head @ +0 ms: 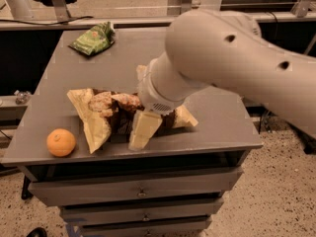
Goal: Move brown chip bag near orange
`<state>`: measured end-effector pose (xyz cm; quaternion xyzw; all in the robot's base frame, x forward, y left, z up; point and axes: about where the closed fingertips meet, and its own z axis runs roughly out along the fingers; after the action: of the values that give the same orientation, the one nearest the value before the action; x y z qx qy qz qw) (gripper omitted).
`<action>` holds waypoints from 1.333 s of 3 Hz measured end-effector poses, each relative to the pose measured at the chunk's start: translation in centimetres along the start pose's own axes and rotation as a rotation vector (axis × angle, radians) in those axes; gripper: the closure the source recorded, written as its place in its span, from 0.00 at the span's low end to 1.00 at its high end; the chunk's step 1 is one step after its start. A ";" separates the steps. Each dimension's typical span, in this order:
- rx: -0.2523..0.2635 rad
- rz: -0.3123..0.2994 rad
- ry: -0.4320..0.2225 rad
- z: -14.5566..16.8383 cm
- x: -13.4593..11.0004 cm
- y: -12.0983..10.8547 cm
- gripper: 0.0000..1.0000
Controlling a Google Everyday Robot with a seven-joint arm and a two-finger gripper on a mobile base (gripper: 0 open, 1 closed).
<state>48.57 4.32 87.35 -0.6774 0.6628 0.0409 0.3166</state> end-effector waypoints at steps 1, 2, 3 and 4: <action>-0.040 0.046 -0.057 -2.5 4.9 -3.3 0.00; -0.042 0.061 -0.101 -5.8 11.1 -7.4 0.00; -0.003 0.058 -0.113 -10.0 15.7 -10.8 0.00; 0.037 0.044 -0.131 -14.8 19.1 -13.1 0.00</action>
Offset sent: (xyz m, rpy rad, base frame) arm 0.1116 -0.2269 0.0560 0.1802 0.0209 0.0005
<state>57.50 -20.50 94.95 -0.6527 0.6558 0.0800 0.3708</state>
